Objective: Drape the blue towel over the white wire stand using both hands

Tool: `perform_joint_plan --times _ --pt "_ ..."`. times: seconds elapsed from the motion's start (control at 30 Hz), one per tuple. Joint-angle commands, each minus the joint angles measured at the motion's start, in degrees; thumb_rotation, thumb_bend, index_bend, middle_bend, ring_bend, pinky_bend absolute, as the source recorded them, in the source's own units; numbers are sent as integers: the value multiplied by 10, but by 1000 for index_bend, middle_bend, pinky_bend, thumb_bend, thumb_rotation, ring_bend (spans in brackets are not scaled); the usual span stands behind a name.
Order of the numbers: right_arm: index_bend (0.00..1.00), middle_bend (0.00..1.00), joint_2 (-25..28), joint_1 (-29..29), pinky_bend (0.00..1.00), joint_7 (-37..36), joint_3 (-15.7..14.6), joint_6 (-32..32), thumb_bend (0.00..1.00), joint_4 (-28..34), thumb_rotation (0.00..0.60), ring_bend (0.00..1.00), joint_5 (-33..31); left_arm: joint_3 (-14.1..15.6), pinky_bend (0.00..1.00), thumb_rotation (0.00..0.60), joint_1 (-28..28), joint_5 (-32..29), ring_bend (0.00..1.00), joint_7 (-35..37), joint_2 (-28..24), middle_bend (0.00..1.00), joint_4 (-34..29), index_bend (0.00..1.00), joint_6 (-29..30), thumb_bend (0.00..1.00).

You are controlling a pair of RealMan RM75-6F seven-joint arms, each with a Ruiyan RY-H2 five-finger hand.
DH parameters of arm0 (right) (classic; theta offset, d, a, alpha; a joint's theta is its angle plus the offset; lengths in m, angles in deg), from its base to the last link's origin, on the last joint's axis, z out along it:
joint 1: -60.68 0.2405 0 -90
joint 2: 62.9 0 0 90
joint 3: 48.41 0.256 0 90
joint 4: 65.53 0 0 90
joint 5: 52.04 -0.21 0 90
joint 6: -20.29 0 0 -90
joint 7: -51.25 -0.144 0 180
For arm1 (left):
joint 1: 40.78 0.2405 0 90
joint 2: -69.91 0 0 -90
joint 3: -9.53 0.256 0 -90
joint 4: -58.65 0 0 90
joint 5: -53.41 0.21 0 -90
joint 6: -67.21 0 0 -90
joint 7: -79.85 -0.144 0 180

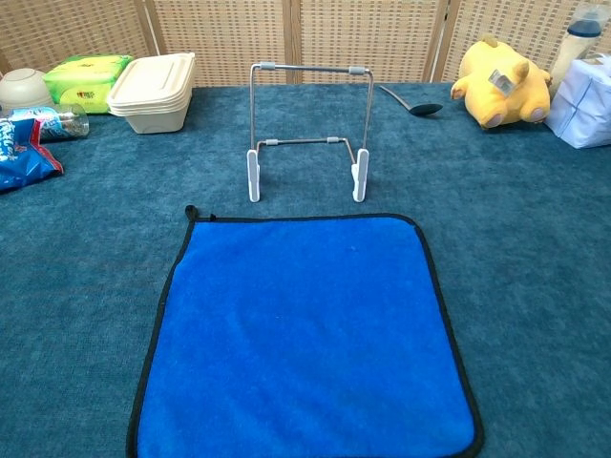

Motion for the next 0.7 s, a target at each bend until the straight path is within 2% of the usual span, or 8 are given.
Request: perform_joint_plan --times 0.03,0.37,0.7 --pt "78 155 1 4 36 -5 1 -7 269 -3 600 92 2 0 183 600 -1 1 206 6 -1 260 -4 362 -2 333" --pt "90 156 -4 53 73 -40 10 -63 262 -33 600 93 45 -5 187 600 -14 15 206 40 -10 270 -18 364 -15 334" --pt "102 156 -37 126 88 -106 16 -118 215 -83 600 93 130 -15 188 600 -38 16 208 74 -27 273 -35 371 -45 333"
